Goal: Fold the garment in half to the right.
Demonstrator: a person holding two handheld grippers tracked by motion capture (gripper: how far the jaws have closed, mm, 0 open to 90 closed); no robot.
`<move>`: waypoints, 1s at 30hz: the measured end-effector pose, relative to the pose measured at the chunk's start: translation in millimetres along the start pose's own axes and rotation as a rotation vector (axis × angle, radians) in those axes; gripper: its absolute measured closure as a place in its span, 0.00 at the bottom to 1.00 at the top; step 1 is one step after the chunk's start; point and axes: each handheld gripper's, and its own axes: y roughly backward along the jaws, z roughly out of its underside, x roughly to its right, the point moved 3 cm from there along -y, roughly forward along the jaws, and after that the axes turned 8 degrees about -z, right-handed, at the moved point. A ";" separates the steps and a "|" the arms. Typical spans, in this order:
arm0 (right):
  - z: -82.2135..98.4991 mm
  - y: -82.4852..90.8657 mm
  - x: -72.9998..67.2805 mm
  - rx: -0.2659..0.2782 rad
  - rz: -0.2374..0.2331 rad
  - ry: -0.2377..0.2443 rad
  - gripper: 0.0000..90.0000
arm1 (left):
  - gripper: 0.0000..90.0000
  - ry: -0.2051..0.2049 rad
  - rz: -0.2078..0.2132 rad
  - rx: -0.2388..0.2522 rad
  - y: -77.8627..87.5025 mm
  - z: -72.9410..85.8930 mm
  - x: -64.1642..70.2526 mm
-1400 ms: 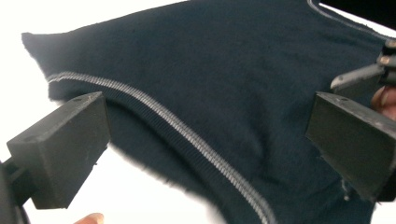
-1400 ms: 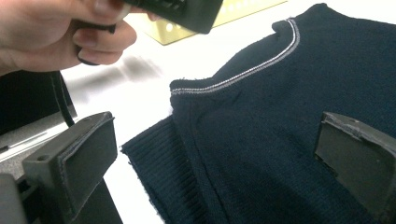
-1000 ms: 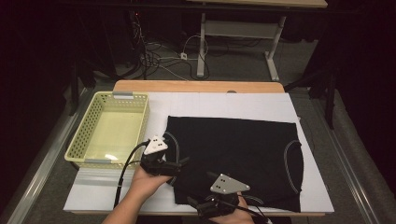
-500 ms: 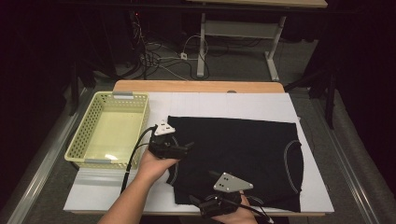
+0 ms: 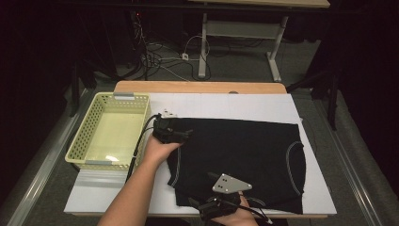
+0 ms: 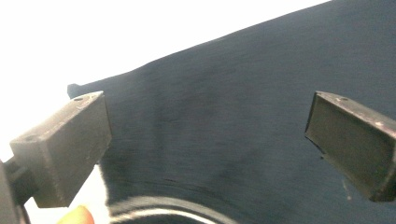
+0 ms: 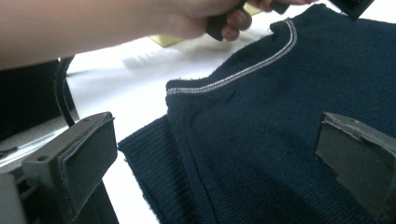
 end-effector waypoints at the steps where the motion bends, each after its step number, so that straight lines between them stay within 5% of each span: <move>1: -0.6 0.5 0.1 0.007 -0.002 -0.002 0.00 | 0.01 0.012 -0.015 -0.015 -3.2 0.3 -4.4; 10: -0.9 -3.3 -2.7 -0.005 -0.015 -0.002 0.01 | 0.13 0.033 -0.112 -0.108 -19.5 6.4 -18.1; 19: 0.0 -4.3 -10.1 -0.012 -0.025 0.004 0.02 | 0.34 0.070 -0.163 -0.099 -16.3 8.0 -21.4; 23: 0.4 -6.0 -12.3 -0.018 -0.027 0.004 0.03 | 0.53 0.071 -0.140 -0.075 -13.8 11.1 -20.6; 30: 2.8 -18.8 -18.8 -0.050 -0.027 0.009 0.09 | 0.83 0.002 -0.078 -0.025 -9.9 15.5 -14.0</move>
